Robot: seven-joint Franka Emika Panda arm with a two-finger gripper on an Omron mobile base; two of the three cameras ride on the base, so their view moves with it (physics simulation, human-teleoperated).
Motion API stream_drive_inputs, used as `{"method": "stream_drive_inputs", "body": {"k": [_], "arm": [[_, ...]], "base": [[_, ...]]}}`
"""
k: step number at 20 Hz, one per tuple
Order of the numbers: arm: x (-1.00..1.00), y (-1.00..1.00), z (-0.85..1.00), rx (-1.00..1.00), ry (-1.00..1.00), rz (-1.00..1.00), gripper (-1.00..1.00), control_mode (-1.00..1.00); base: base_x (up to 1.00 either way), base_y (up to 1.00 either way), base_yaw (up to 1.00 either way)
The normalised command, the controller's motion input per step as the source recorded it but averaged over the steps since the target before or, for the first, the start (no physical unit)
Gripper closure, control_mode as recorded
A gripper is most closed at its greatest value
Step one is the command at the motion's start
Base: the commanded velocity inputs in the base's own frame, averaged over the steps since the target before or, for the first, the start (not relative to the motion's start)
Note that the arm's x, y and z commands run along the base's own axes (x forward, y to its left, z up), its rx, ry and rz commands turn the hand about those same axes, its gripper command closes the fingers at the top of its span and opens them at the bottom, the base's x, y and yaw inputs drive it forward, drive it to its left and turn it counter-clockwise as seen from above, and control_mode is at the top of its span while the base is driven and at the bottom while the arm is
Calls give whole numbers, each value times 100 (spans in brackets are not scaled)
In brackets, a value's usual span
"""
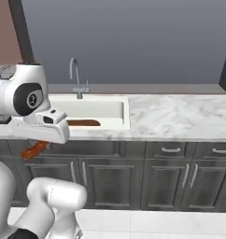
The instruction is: Move the cutting board and knife to the sink. Then move spray from the cabinet to the counter.
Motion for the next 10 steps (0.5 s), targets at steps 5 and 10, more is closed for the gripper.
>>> {"method": "stream_drive_inputs", "body": {"k": [5,10], "arm": [[0,0,0,0,0,0,100,100],[0,0,0,0,0,0,100,100]], "base": [[50,-40,10],[78,-11,0]]}}
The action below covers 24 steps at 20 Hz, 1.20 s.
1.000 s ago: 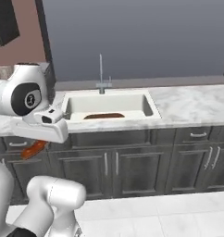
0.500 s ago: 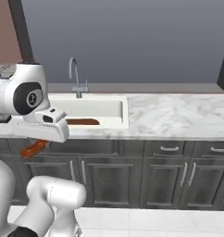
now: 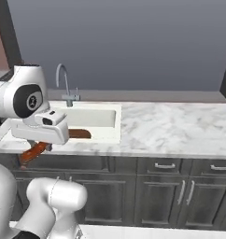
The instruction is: Move the cutting board and knife to the sink. Then move spray from the cabinet to the counter.
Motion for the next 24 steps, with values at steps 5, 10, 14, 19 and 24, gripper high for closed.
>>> {"method": "stream_drive_inputs", "body": {"k": [5,10,14,19,24], "arm": [[0,0,0,0,0,0,100,100],[0,0,0,0,0,0,100,100],[0,0,0,0,0,0,100,100],[0,0,0,0,0,0,100,100],[0,0,0,0,0,0,100,100]], "base": [[82,-20,3],[54,0,13],[37,1,15],[42,0,13],[50,-18,15]]}}
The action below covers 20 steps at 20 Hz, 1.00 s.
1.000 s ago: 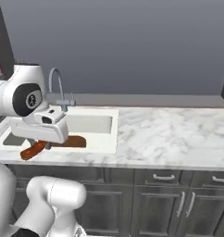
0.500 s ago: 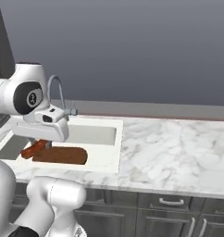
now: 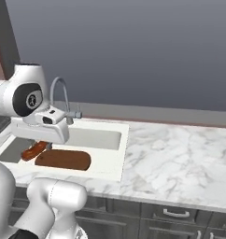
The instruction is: Move the cutting board and knife to the sink. Then move spray from the cabinet to the counter.
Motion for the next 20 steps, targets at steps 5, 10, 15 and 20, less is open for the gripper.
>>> {"method": "stream_drive_inputs", "body": {"k": [5,10,15,20], "arm": [[68,-41,-21,7,0,10,100,-100],[100,-58,-43,9,0,11,100,-100],[100,-11,-88,1,0,9,100,-100],[95,0,-99,0,1,6,100,-100]], "base": [[12,-6,3],[0,0,0],[0,0,0],[0,0,0]]}}
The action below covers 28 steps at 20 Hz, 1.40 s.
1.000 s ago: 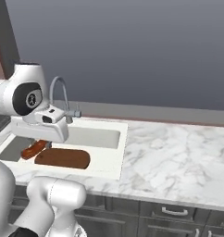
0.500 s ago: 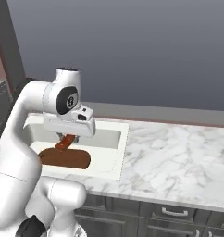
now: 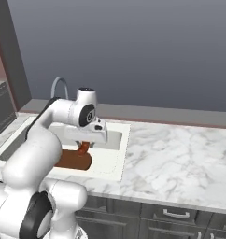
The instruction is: Move the cutting board and knife to the sink. Then move spray from the cabinet to the counter.
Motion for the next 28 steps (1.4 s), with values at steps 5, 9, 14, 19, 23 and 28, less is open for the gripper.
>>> {"method": "stream_drive_inputs", "body": {"k": [5,9,14,19,23,28], "arm": [[75,2,-74,0,-5,1,100,-100],[48,14,-54,0,-17,0,100,-100],[37,24,-27,2,-11,0,100,-100],[16,15,-25,2,-2,0,100,-100],[0,1,-14,0,0,0,100,-100],[0,0,-23,0,0,0,100,-100]], "base": [[0,0,0],[0,0,0],[0,0,0],[0,0,0],[0,0,0],[0,0,0]]}}
